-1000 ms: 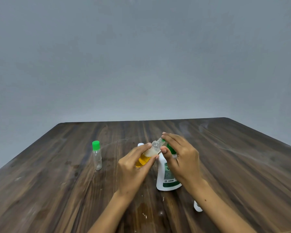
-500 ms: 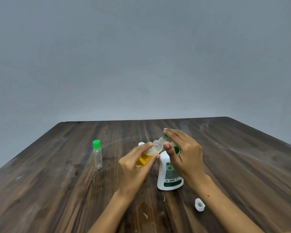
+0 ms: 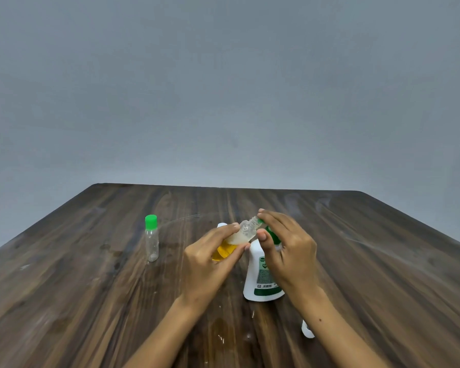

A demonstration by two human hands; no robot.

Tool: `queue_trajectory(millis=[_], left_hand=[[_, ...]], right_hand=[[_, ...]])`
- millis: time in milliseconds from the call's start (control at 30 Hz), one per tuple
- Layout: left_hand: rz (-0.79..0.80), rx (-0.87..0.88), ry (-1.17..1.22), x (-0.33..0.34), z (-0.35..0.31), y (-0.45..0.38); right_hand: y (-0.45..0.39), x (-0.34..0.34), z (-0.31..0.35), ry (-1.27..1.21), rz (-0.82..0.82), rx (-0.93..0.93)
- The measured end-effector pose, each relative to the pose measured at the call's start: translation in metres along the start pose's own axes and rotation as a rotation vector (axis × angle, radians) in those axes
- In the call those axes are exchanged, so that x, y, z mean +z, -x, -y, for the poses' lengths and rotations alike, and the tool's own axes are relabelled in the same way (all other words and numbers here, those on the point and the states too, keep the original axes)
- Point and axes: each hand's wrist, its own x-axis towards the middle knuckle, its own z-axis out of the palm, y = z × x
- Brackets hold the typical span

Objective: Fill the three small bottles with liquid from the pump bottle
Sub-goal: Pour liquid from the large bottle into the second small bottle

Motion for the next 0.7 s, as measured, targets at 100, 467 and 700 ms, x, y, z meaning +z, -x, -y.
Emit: queue_trajectory(millis=[100, 467, 700], left_hand=[[0.012, 0.004, -0.009, 0.000, 0.000, 0.002], [0.005, -0.009, -0.002, 0.000, -0.001, 0.002], [-0.013, -0.013, 0.010, 0.001, -0.002, 0.001]], right_hand=[[-0.006, -0.002, -0.002, 0.015, 0.007, -0.016], [-0.006, -0.005, -0.002, 0.028, 0.015, -0.023], [0.001, 0.000, 0.000, 0.016, 0.003, 0.004]])
